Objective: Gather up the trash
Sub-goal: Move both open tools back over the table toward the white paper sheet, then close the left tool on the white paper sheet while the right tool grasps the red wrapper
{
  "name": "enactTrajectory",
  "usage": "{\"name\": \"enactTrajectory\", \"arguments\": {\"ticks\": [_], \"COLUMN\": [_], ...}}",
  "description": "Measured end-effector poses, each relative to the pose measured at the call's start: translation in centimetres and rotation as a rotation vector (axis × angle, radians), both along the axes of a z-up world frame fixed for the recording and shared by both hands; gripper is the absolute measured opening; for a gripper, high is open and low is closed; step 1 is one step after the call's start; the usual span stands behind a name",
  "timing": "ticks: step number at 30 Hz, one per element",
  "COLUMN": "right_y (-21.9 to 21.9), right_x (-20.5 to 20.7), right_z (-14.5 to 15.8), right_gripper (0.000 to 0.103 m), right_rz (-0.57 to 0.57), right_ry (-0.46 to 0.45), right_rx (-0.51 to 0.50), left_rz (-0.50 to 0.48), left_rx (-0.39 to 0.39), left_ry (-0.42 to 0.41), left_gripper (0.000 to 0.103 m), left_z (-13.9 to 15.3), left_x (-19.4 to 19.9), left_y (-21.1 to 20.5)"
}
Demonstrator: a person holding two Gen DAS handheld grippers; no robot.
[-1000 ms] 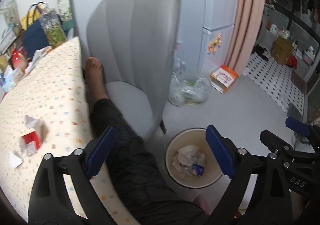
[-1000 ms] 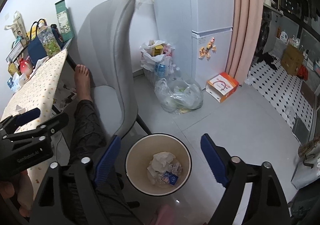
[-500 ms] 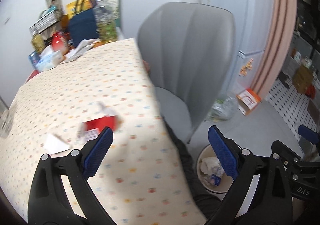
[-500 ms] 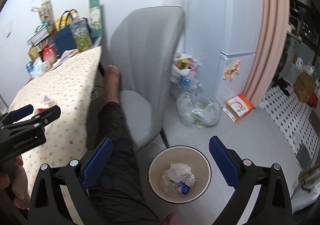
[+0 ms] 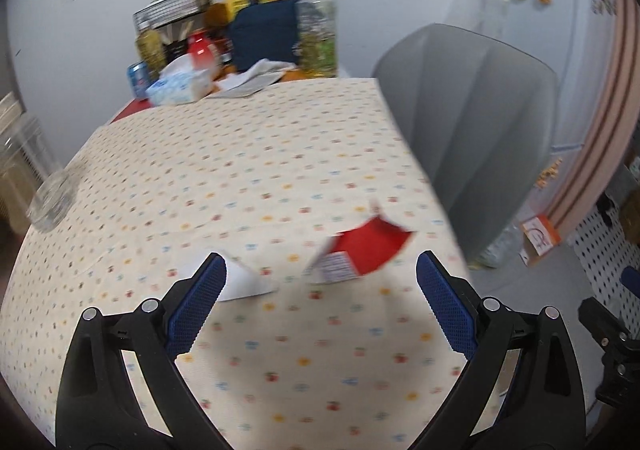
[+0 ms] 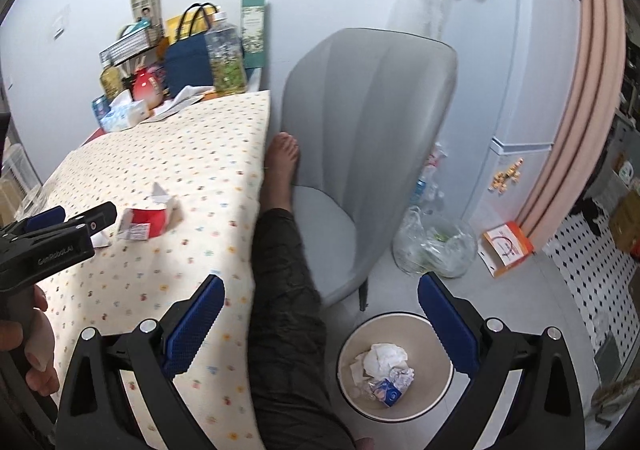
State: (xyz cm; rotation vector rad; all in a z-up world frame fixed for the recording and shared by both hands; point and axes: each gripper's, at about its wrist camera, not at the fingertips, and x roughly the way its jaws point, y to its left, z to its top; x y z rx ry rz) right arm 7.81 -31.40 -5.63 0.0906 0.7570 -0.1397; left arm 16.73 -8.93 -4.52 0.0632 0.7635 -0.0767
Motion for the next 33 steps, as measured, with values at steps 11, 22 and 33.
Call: {"name": "enactTrajectory", "arguments": {"ticks": [11,22,33], "right_y": [3.7,6.2,8.4], "right_x": [2.9,5.8,8.7], "right_z": [-0.4,-1.1,-2.4], "right_gripper": [0.095,0.094,0.083], "right_rz": [0.092,0.152,0.217], "right_ry": [0.02,0.044,0.076], "right_rx": [-0.004,-0.004,0.011], "left_rz": [0.099,0.134,0.139], "left_rx": [0.012,0.027,0.028], "left_ry": [0.031,0.086,0.146], "left_gripper": [0.095,0.095,0.095], "left_z": [-1.4,-3.3,-5.6], "left_x": [1.4,3.6,5.1], "left_y": [4.8,7.4,7.8]}}
